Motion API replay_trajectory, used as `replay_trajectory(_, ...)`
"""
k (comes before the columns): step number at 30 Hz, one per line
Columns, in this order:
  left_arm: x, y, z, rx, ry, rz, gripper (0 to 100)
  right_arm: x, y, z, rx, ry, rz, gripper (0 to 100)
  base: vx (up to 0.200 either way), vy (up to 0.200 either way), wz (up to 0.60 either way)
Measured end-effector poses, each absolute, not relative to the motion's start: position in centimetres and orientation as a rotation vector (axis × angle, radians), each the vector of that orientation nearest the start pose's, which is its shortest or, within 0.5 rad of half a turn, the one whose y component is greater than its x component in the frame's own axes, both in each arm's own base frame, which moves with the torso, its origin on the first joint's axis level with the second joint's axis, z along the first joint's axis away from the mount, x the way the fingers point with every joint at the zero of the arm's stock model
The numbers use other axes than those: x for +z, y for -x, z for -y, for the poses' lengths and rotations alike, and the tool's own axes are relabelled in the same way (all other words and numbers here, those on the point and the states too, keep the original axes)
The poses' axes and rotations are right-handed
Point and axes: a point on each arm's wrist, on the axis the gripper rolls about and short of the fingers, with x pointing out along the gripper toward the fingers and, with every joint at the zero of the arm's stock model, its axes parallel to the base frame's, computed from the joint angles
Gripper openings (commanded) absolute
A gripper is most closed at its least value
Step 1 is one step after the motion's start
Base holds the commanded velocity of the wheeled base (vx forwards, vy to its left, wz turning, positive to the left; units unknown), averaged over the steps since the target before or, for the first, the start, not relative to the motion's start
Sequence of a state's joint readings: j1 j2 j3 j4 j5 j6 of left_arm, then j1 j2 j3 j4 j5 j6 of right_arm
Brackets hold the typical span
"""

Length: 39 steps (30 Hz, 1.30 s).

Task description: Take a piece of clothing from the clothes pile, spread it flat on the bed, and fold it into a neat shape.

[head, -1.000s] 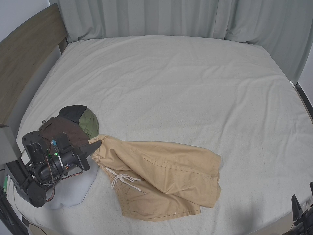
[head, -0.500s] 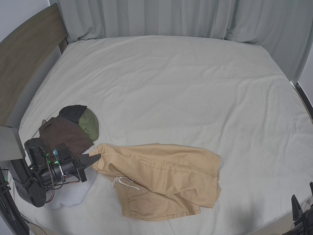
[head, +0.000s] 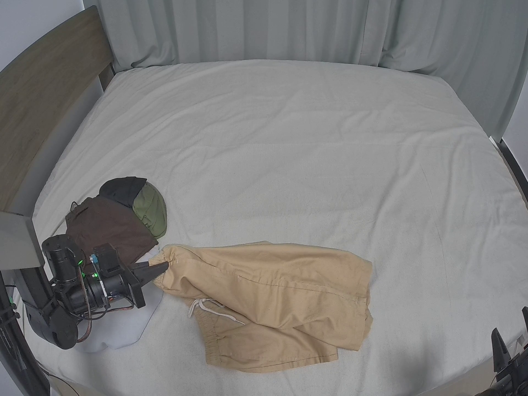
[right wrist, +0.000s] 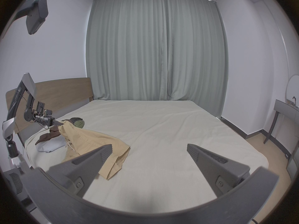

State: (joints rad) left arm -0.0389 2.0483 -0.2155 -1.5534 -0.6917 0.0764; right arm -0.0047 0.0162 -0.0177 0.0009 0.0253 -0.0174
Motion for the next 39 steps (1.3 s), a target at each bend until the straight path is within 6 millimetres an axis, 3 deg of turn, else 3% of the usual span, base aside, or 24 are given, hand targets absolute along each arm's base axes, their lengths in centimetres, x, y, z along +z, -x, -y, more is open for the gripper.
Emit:
replay_trajectory(17, 5.0, -25.9, 2.1, -0.717, 0.011, -0.243, 0, 8.5, 2.3, -0.1, 0.047, 0.036, 0.041, 100, 0.0, 0.0, 0.0)
replay_trajectory(23, 5.0, -26.0, 2.0, -0.716, 0.01, -0.242, 0, 12.6, 3.1, -0.2, 0.06, 0.042, 0.195, 100, 0.0, 0.0, 0.0)
replay_trajectory(28, 5.0, -26.0, 2.1, -0.717, 0.01, -0.241, 0, 15.7, 2.5, -0.2, 0.095, 0.04, 0.2, 100, 0.0, 0.0, 0.0)
replay_trajectory(39, 5.1, -26.1, 2.1, -0.716, 0.009, -0.238, 0, 16.9, -0.2, -0.6, 0.269, 0.035, 0.054, 100, 0.0, 0.0, 0.0)
